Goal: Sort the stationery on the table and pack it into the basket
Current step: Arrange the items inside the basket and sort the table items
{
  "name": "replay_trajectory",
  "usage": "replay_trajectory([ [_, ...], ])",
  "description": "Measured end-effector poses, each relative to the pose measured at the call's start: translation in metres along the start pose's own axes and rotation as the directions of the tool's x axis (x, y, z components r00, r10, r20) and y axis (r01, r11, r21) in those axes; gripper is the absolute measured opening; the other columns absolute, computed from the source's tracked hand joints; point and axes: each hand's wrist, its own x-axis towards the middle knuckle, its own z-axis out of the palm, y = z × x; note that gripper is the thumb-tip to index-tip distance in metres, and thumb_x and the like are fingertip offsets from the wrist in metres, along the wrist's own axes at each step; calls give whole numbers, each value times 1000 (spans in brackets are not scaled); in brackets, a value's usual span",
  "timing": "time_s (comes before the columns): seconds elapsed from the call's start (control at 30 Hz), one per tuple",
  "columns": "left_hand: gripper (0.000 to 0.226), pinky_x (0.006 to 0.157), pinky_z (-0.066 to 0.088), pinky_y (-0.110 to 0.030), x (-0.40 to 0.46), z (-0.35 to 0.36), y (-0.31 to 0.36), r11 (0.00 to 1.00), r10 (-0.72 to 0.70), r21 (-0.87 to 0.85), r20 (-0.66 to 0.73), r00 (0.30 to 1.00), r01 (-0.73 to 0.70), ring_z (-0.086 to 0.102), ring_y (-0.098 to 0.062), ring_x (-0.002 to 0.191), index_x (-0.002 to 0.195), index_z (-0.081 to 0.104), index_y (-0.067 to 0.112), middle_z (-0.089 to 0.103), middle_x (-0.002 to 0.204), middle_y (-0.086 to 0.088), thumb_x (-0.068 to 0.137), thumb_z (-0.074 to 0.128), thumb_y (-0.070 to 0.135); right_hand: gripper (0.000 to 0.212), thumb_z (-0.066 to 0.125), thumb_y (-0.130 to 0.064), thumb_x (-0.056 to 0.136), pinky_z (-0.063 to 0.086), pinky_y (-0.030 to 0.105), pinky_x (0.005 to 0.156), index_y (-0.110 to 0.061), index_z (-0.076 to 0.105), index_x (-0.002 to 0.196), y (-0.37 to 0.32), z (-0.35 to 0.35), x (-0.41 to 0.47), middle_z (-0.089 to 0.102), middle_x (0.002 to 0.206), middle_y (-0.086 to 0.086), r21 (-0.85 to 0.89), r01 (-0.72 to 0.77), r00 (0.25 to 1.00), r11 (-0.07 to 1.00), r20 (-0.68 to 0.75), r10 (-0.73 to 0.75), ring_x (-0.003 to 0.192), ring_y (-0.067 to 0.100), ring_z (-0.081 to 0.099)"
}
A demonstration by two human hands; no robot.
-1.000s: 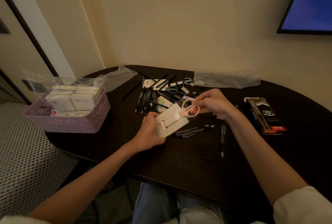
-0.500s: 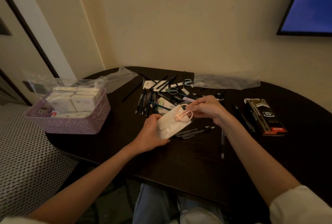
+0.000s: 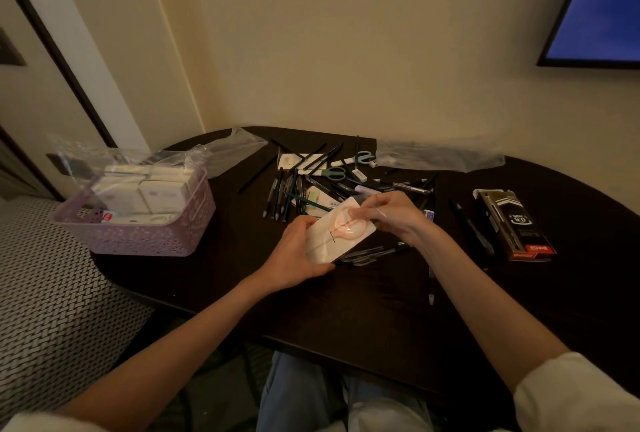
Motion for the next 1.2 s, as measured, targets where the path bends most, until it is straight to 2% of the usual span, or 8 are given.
replay_trajectory([
  [0.17,85,99,45,-29,1,-3,-4,997,-80,9,-122,989,82,44,-14,122,134,36,14,44,134,0,67,87,31,34,61,-35,91,55,32,82,-6,68,106,2,4,-2,70,106,8,237,-18,1000,971,-12,21,100,21,66],
  [0.27,87,101,46,-32,1,-5,-6,991,-115,50,-168,979,125,44,-15,123,134,36,13,44,134,-1,66,87,33,42,55,-50,90,55,30,80,-12,67,102,0,10,-3,72,101,5,245,13,999,969,39,-23,97,18,69],
  [0.5,92,95,47,-30,-6,-22,-14,993,-116,-29,-220,969,113,46,-13,119,132,36,14,46,131,1,61,87,41,15,64,-9,89,57,20,70,-7,70,103,-15,50,-7,73,93,5,80,319,948,945,-19,-318,85,13,71],
  [0.63,57,90,51,-29,-8,-69,-11,961,-87,-277,-378,922,-23,57,-8,106,123,51,18,56,117,8,76,76,37,14,65,-6,87,55,17,69,-7,71,100,-35,74,-1,71,84,-5,-66,543,839,837,4,-544,78,2,70],
  [0.73,47,89,51,-27,-15,-106,-12,950,-22,-287,-457,889,-124,58,-3,105,121,57,21,60,113,12,78,73,33,15,67,-9,87,56,20,75,-9,73,101,-43,91,0,72,89,-3,-217,683,728,698,120,-675,84,2,69],
  [0.9,29,81,54,-33,-42,-111,-26,977,119,-122,-355,927,-172,64,-7,95,104,68,23,69,99,11,77,76,28,17,68,-13,87,51,14,78,-13,74,103,-20,110,-6,71,92,-10,-330,725,687,605,286,-668,88,-2,67],
  [1.03,12,73,55,-39,-64,-94,-41,976,161,-80,-364,917,-203,66,-11,80,87,70,21,70,85,7,78,77,17,19,69,-14,86,53,21,86,-14,75,104,4,115,-15,74,97,-5,-329,703,711,631,298,-637,92,0,67],
  [1.2,10,74,54,-31,-88,-70,-52,972,203,-63,-251,946,-226,64,-11,80,83,73,10,70,84,2,76,79,15,22,75,-12,80,50,29,97,-12,75,101,39,111,-30,73,104,-1,-307,666,745,680,301,-595,101,3,66],
])
